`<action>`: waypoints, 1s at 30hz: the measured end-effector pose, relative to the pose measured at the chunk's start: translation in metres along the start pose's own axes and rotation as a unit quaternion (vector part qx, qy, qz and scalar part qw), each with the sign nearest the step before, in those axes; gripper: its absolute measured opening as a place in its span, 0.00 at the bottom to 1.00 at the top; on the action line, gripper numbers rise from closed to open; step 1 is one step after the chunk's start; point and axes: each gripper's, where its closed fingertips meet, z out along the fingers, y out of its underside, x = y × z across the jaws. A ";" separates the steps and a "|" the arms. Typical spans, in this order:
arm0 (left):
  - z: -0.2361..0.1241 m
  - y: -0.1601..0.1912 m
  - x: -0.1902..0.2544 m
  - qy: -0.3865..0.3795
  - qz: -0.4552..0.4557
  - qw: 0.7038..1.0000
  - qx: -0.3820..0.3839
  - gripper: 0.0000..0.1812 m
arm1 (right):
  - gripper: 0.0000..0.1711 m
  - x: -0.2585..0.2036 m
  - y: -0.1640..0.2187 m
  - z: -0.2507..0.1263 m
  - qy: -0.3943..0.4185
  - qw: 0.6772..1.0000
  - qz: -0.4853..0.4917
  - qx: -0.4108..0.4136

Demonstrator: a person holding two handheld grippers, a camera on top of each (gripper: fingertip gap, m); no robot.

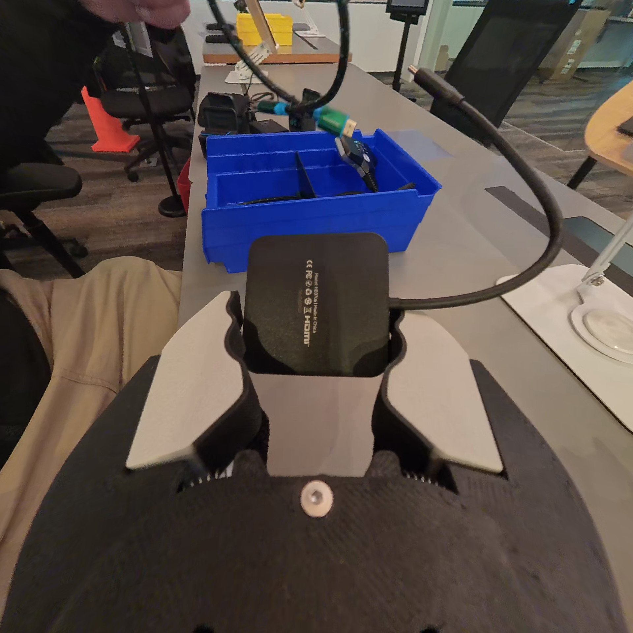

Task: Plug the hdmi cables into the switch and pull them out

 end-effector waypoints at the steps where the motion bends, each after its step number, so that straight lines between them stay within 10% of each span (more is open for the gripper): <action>1: 0.005 -0.006 0.010 0.016 -0.002 1.000 0.009 0.03 | 0.48 0.002 0.000 -0.002 0.006 1.000 0.002 0.001; 15: 0.128 0.006 0.128 0.194 -0.235 0.952 0.037 0.03 | 0.47 0.048 0.002 -0.045 0.087 0.994 0.047 0.036; 23: 0.174 0.076 0.104 0.020 -0.195 0.970 -0.146 0.05 | 0.47 0.048 0.004 -0.045 0.081 0.995 0.039 0.034; 30: 0.176 0.073 0.088 -0.062 -0.127 0.976 -0.166 0.29 | 0.47 0.037 -0.006 -0.047 0.054 0.996 0.013 0.064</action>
